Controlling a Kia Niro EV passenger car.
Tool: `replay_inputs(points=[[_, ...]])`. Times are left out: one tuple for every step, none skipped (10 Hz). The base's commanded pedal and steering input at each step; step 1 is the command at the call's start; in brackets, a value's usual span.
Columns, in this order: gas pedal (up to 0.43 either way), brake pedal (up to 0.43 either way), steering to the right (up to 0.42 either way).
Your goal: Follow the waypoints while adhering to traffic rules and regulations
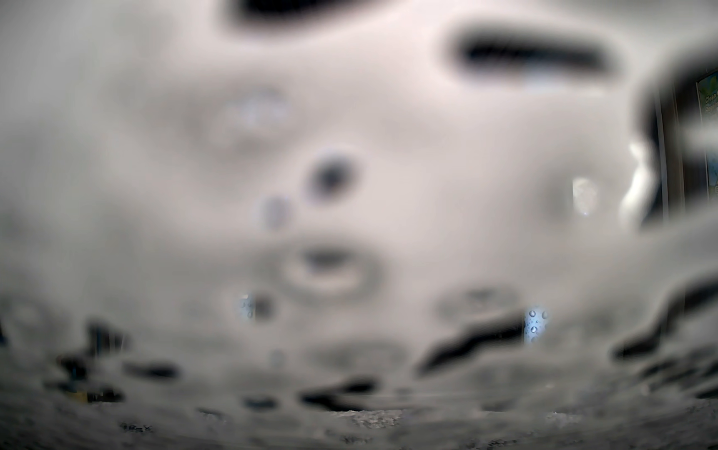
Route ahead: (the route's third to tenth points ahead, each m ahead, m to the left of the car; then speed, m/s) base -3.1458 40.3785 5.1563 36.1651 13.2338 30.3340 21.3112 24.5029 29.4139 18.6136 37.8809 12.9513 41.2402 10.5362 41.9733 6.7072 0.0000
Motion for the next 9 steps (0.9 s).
replay_inputs(points=[[0.000, 0.006, -0.014], [0.000, 0.000, -0.015], [0.000, 0.000, -0.015], [0.000, 0.006, -0.014], [0.000, 0.000, -0.014], [0.000, 0.000, -0.015], [0.000, 0.000, -0.014], [0.000, 0.000, -0.014], [0.000, 0.000, -0.014]])
